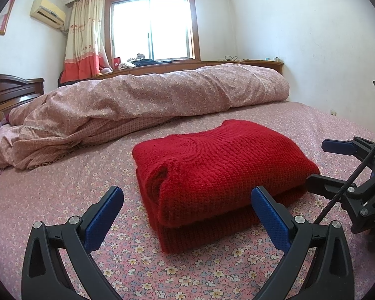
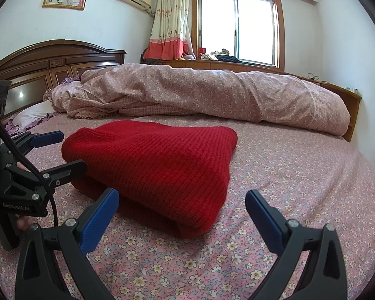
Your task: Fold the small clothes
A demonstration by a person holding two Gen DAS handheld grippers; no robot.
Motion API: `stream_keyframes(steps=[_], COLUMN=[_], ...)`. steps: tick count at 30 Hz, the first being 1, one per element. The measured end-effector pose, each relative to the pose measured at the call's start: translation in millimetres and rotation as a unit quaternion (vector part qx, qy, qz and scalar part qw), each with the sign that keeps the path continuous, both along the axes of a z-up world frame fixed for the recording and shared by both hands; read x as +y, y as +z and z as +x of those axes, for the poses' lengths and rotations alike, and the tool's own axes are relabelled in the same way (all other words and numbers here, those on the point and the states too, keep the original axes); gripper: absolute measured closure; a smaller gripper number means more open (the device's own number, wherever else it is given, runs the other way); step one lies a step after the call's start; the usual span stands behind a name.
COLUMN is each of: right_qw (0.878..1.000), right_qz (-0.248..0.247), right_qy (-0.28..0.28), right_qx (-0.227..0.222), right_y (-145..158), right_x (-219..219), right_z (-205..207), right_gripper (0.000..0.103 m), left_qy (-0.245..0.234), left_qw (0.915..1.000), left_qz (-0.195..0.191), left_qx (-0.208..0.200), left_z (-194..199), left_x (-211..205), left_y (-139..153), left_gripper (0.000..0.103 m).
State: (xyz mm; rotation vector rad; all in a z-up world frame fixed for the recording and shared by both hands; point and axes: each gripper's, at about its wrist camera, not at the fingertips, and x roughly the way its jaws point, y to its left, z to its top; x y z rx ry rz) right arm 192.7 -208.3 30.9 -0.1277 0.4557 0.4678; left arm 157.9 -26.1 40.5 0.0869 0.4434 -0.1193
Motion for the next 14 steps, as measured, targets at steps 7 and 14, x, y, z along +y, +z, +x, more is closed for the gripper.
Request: stream_keyframes(steps=[7,14], right_qw=[1.0,1.0], right_qz=[-0.001,-0.004], right_qy=[0.001,0.002], right_qx=[0.0,0.002], right_y=[-0.8,-1.2], right_x=[-1.1,-0.9], right_z=[1.1,1.7], right_gripper=[0.0,0.0], left_qy=[0.0,0.002], left_qw=[1.0,1.0], left_qz=[0.0,-0.002], left_qx=[0.002,0.008], left_z=[0.1,0.7], left_x=[1.9,6.1], left_y=[-0.6,-1.1], left_gripper=[0.004,0.004])
